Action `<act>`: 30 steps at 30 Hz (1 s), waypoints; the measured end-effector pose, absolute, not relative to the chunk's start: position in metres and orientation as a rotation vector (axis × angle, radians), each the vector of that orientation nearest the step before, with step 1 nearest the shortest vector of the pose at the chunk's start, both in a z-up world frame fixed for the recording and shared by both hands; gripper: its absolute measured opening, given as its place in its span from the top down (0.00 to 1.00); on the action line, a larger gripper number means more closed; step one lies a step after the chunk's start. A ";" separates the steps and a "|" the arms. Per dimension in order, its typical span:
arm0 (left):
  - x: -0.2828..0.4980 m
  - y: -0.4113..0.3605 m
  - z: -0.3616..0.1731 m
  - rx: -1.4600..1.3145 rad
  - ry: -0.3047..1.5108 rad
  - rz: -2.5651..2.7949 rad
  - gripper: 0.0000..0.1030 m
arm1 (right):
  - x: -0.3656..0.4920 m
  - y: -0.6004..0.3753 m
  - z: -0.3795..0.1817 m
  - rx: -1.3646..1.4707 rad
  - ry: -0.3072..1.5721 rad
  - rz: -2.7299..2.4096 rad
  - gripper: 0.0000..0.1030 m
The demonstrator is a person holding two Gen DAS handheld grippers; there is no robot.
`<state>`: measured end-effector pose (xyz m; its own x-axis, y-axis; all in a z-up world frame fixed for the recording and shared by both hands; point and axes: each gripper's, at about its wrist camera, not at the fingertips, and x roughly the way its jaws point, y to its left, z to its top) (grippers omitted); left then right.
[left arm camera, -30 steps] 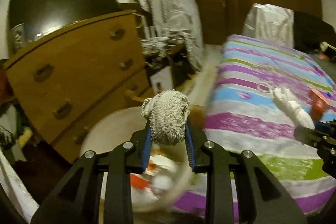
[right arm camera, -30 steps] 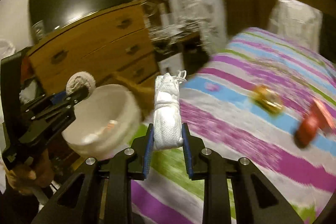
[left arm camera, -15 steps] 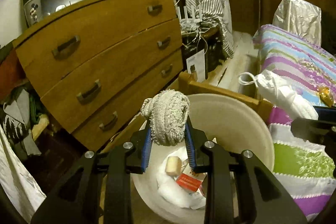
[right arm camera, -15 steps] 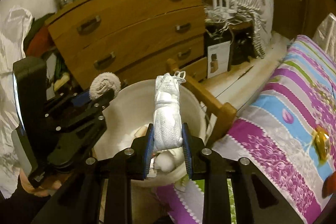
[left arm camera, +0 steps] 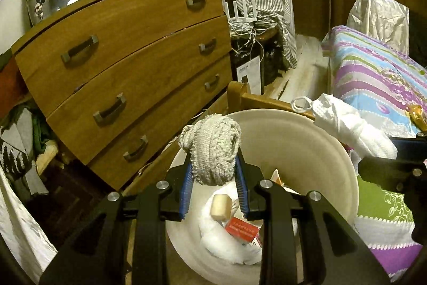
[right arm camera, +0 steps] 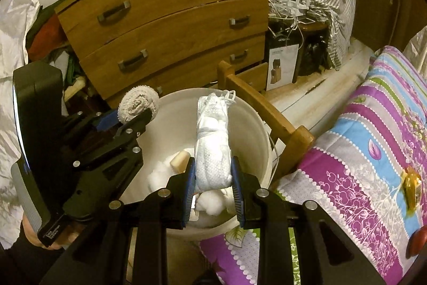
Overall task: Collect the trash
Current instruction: 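Hold both items over the bucket and open both tools to drop them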
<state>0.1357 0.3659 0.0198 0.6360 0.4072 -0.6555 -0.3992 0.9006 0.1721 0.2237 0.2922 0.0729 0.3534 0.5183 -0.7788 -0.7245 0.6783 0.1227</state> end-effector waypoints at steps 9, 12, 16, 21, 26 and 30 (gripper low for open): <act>0.138 0.366 0.016 0.018 0.754 0.462 0.74 | 0.227 0.291 0.072 -0.276 0.898 0.812 0.74; 0.139 0.366 0.016 0.017 0.755 0.460 0.74 | 0.227 0.291 0.072 -0.276 0.898 0.812 0.74; 0.138 0.366 0.016 0.017 0.755 0.460 0.74 | 0.229 0.291 0.073 -0.274 0.898 0.809 0.74; 0.139 0.366 0.016 0.018 0.755 0.461 0.74 | 0.230 0.292 0.074 -0.289 0.888 0.808 0.74; 0.139 0.365 0.012 0.019 0.759 0.461 0.74 | 0.234 0.291 0.078 -0.283 0.881 0.802 0.74; 0.139 0.365 0.012 0.018 0.760 0.461 0.74 | 0.233 0.293 0.080 -0.293 0.865 0.805 0.74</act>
<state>0.1394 0.3655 0.0123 0.6302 0.4089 -0.6601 -0.3964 0.9004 0.1793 0.2334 0.2929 0.0802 0.3835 0.5089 -0.7707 -0.7324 0.6759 0.0819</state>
